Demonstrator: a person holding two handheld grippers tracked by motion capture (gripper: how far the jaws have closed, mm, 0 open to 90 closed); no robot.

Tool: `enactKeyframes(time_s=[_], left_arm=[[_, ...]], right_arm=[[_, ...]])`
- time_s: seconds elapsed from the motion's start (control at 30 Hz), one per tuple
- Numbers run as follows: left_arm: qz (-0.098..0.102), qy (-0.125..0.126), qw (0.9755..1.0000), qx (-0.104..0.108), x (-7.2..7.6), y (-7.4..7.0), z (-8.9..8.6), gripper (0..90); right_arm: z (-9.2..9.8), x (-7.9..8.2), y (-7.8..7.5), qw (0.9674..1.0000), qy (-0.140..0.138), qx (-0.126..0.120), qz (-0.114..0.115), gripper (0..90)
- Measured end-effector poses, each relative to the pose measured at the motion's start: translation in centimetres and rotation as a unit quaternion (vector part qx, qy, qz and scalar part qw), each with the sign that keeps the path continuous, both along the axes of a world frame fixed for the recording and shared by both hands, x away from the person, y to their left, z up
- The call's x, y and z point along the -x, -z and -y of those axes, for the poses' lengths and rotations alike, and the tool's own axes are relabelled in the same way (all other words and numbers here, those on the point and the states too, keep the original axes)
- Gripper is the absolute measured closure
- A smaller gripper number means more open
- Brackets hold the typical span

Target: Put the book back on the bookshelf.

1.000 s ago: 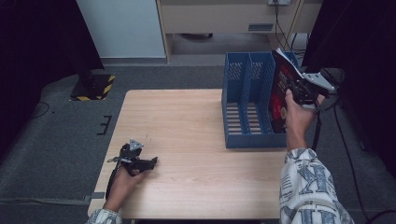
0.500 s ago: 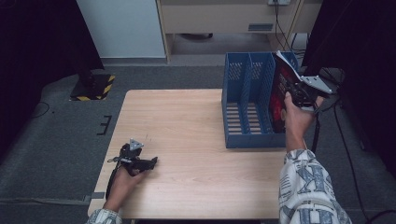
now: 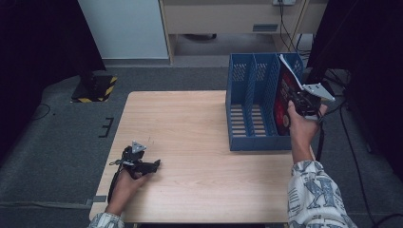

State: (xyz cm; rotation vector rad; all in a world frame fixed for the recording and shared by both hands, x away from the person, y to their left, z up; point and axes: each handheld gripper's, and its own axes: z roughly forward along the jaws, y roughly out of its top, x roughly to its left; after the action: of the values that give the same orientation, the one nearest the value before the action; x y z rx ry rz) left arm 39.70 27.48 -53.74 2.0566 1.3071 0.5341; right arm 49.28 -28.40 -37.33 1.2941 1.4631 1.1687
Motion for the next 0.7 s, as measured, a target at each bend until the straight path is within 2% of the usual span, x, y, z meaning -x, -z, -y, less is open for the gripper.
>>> enactKeyframes(time_s=[0.23,0.3,0.47,0.7], left_arm=[[0.0,0.0,1.0,0.0,0.0,0.0,0.0,0.0],[0.0,0.0,1.0,0.0,-0.01,0.0,0.0,0.0],[0.0,0.0,1.0,0.0,-0.02,0.0,0.0,0.0],[0.0,0.0,1.0,-0.001,-0.04,-0.01,-0.01,0.0]], right_arm=[[-0.06,-0.22,-0.33,1.0,-0.007,0.002,-0.006,80.9],[-0.09,-0.36,-0.38,0.9999,-0.009,0.0,-0.008,83.7],[-0.16,-0.58,-0.52,0.9997,-0.013,0.018,-0.008,86.9],[0.3,-0.55,-0.68,0.9998,0.006,0.021,-0.002,87.1]])
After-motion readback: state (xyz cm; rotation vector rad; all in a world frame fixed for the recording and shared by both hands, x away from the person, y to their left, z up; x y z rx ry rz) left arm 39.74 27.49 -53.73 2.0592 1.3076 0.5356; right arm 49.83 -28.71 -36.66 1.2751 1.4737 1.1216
